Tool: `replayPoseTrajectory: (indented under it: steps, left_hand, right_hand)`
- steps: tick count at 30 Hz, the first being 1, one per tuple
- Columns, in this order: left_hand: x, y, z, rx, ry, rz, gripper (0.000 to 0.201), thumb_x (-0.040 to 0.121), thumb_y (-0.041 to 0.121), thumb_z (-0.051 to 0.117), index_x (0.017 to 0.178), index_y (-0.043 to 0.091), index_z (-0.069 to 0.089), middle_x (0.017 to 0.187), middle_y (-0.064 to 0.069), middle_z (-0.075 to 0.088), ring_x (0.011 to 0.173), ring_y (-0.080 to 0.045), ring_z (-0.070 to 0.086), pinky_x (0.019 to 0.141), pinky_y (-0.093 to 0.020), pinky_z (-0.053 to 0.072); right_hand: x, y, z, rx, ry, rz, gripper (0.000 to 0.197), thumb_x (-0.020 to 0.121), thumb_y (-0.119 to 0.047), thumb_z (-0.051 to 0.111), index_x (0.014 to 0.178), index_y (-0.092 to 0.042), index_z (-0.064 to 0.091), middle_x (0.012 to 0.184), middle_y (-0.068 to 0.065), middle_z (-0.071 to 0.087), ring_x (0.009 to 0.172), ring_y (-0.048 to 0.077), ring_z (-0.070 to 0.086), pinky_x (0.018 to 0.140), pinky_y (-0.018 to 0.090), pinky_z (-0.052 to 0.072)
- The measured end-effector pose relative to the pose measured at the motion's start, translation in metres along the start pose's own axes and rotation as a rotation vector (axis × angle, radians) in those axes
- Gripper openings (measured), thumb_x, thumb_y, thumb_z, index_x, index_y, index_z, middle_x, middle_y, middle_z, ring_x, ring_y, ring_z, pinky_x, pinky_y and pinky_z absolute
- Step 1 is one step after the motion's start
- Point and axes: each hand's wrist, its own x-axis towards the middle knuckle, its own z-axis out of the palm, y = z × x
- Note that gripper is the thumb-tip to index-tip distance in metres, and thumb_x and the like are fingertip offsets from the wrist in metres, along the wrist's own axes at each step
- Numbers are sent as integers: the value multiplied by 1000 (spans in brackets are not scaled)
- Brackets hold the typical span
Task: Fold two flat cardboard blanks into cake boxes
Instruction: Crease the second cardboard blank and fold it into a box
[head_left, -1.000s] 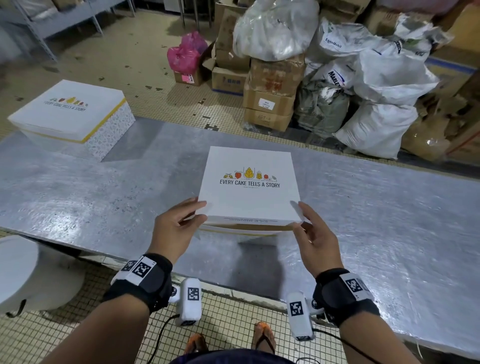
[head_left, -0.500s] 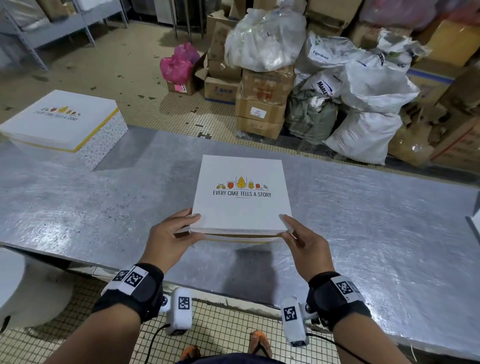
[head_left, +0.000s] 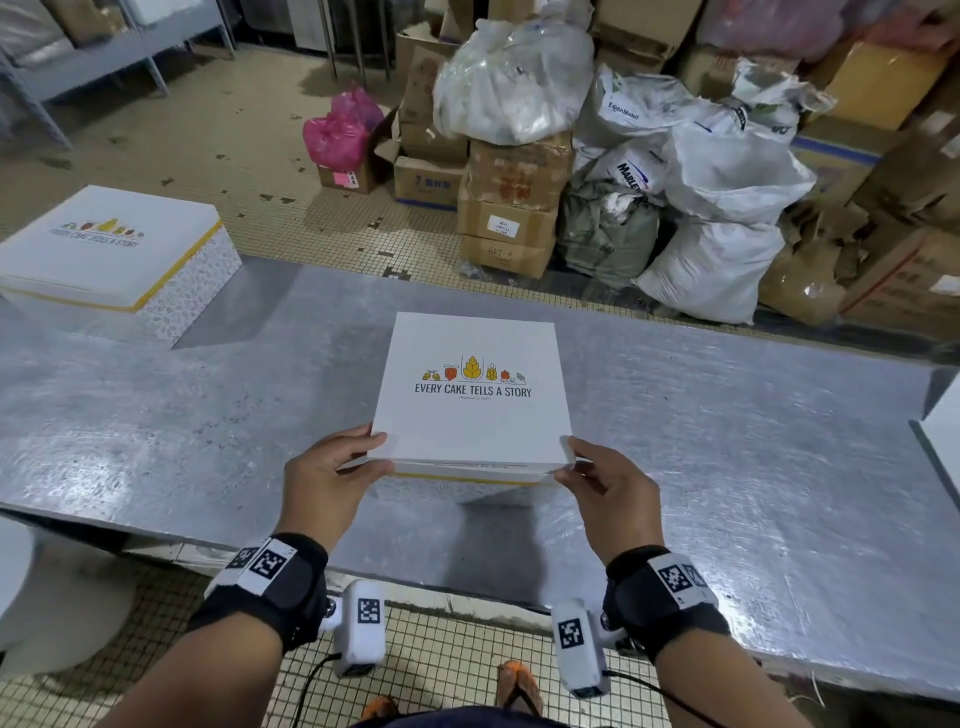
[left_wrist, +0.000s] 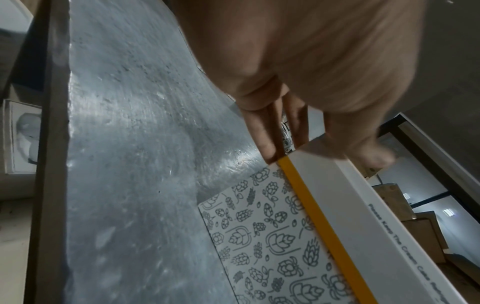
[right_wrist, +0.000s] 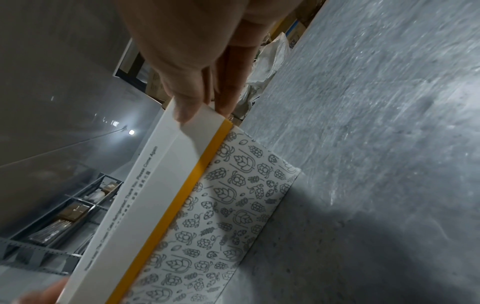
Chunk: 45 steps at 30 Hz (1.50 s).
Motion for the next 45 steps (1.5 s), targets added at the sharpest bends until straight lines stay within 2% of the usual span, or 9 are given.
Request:
replayPoseTrajectory:
  steps: [8, 11, 14, 20, 28, 33, 36, 40, 45]
  left_hand:
    - [2, 1, -3, -42, -15, -71, 20, 82, 2, 78, 96, 16, 77, 104, 18, 74, 96, -3, 71, 81, -9, 51]
    - [4, -1, -3, -60, -4, -103, 18, 83, 3, 77, 97, 15, 77, 104, 12, 74, 97, -6, 71, 79, -9, 51]
    - [5, 0, -5, -84, -10, -141, 24, 82, 6, 79, 101, 20, 76, 103, 6, 76, 98, -8, 71, 81, -15, 54]
    - [5, -2, -7, -118, -13, -199, 25, 86, 6, 74, 104, 23, 75, 103, 4, 77, 101, -14, 71, 96, -38, 54]
    - [13, 4, -7, -71, -47, -294, 22, 86, 6, 75, 103, 21, 74, 107, 4, 75, 104, -18, 69, 97, -44, 54]
    - [10, 12, -6, -167, -99, -428, 32, 94, 10, 66, 122, 25, 65, 120, 6, 67, 113, -18, 62, 92, -48, 56]
    - [10, 14, -7, -193, -155, -508, 35, 96, 18, 65, 130, 27, 63, 120, 7, 66, 108, -15, 61, 93, -52, 55]
    - [15, 20, -14, -166, -236, -551, 33, 96, 23, 66, 127, 33, 63, 121, 7, 66, 113, -27, 60, 88, -50, 58]
    - [15, 18, -20, -193, -263, -524, 30, 96, 21, 65, 123, 33, 63, 126, 1, 66, 108, -21, 64, 97, -47, 55]
  right_hand:
    - [-5, 0, -1, -47, 39, -68, 15, 89, -20, 72, 104, -22, 75, 93, -10, 75, 89, -2, 69, 76, 6, 48]
    - [-3, 3, 1, 1, 72, -40, 12, 91, -19, 70, 100, -25, 76, 93, -8, 76, 89, 7, 72, 79, 15, 54]
    - [-1, 4, 4, 113, 93, 23, 16, 88, -14, 74, 101, -23, 76, 94, -5, 76, 88, 12, 72, 82, 22, 57]
    - [1, 8, 5, 159, 78, 81, 16, 86, -12, 76, 98, -23, 75, 93, -6, 77, 91, 14, 72, 82, 23, 57]
    - [9, 19, 5, 144, 37, 165, 19, 86, -10, 76, 100, -22, 72, 98, 0, 75, 92, 23, 71, 88, 48, 57]
    - [11, 14, 10, 163, -32, 243, 29, 92, -13, 67, 114, -31, 60, 122, -4, 66, 96, 19, 68, 87, 44, 58]
    - [6, 5, 17, 214, -84, 329, 25, 97, -15, 56, 115, -32, 59, 108, -1, 70, 86, 19, 63, 89, 45, 54]
    - [4, -1, 26, 218, -51, 369, 21, 99, -16, 46, 113, -30, 53, 87, 9, 60, 79, 21, 54, 89, 45, 52]
    - [-2, -4, 45, 153, -24, 374, 19, 99, -36, 54, 113, -37, 42, 84, 10, 51, 74, 19, 53, 86, 47, 52]
